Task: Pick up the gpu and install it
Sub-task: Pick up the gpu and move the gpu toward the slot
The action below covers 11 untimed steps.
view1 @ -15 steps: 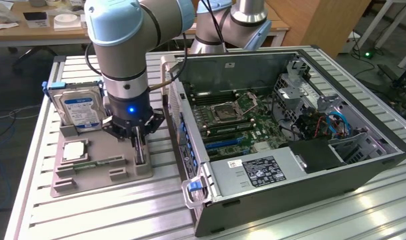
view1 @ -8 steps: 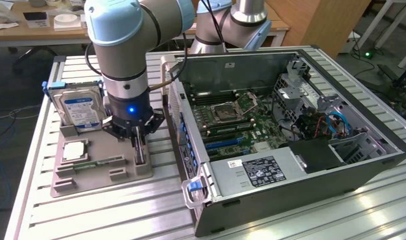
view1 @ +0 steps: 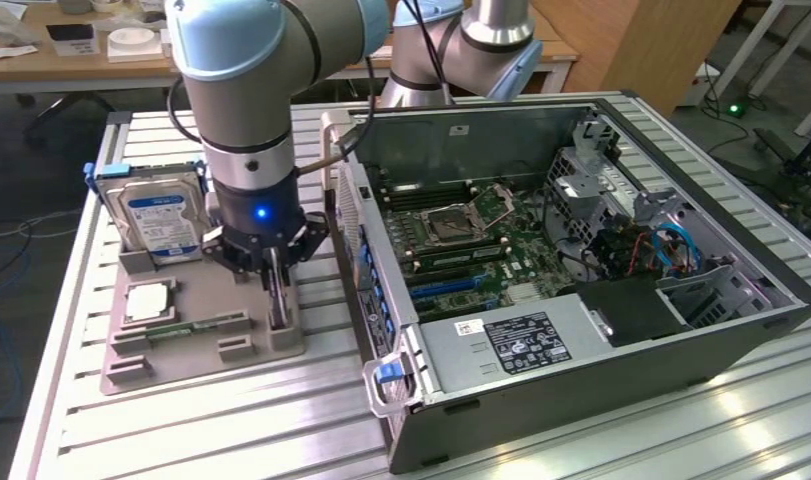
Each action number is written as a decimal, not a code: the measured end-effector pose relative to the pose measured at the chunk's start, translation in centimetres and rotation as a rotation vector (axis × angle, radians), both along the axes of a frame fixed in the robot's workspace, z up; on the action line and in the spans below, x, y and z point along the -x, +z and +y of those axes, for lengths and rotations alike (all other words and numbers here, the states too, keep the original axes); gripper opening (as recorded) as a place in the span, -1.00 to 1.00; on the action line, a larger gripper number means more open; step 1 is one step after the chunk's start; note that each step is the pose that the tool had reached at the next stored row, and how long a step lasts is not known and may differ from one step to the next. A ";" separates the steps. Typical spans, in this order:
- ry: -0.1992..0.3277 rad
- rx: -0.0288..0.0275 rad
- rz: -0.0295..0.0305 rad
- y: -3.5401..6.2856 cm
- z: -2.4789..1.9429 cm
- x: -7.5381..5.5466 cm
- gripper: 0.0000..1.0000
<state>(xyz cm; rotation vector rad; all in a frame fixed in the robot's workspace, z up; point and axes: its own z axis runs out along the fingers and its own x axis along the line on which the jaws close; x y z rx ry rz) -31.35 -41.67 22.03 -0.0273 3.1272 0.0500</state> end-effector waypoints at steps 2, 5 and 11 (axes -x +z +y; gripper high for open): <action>0.000 -0.0007 0.0001 0.63 0.00 0.0 -0.44; 0.000 -0.0028 0.0000 1.63 0.00 0.0 -0.44; 0.000 -0.0058 -0.0001 3.68 -0.01 0.0 -0.44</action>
